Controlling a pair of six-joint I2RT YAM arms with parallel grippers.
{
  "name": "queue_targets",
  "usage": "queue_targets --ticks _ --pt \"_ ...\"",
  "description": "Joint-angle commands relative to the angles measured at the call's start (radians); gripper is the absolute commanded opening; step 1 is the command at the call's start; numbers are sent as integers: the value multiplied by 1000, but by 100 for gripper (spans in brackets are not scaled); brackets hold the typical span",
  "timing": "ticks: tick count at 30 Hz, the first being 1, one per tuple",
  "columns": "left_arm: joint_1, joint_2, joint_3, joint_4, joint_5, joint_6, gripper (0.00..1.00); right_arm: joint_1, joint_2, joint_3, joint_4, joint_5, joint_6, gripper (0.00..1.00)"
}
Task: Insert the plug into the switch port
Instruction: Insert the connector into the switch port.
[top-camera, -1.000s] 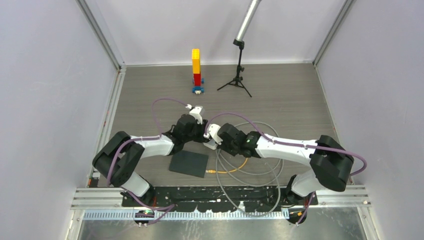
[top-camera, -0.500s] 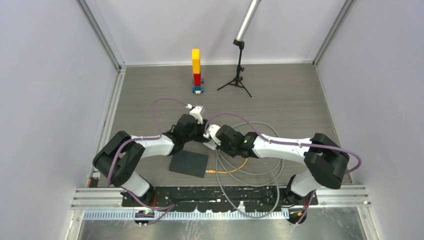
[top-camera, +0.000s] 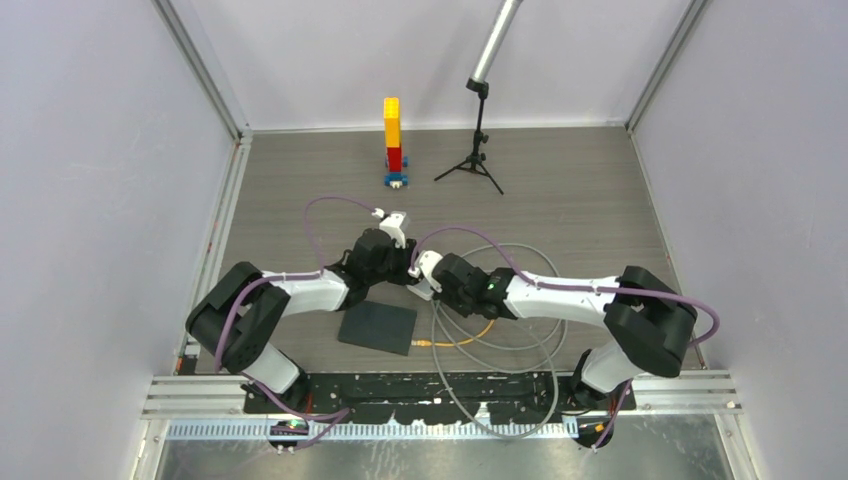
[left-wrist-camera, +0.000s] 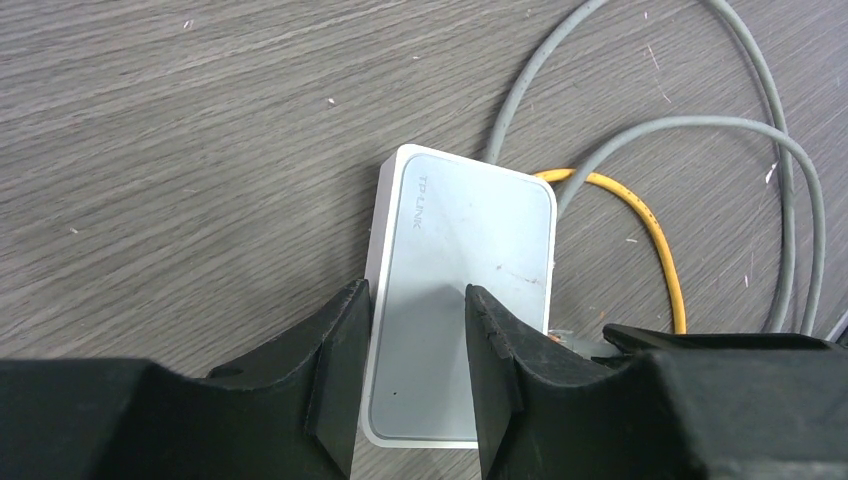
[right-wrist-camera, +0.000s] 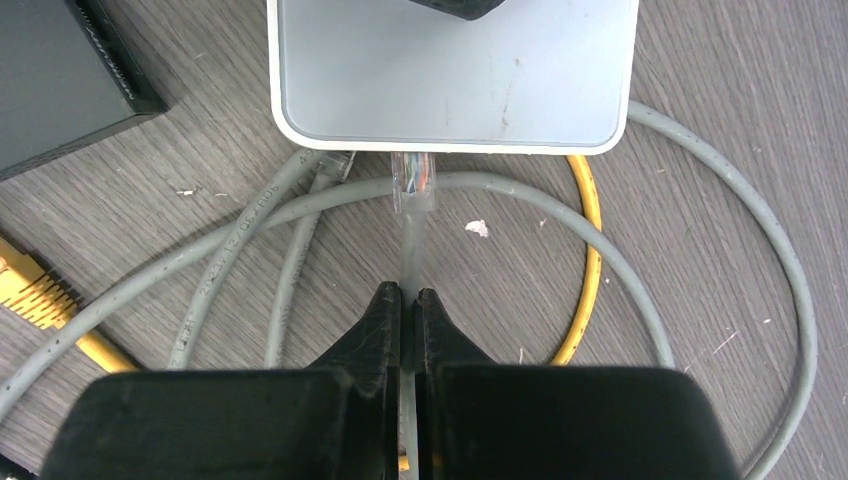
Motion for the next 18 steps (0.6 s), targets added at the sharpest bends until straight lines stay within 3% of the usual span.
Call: queue_targets --ticks 1,18 --pt "-37 6 19 -10 96 -9 41 12 30 5 145 -4 33 1" --pt "-58 12 23 -12 116 17 41 12 59 63 158 -8 25 1"
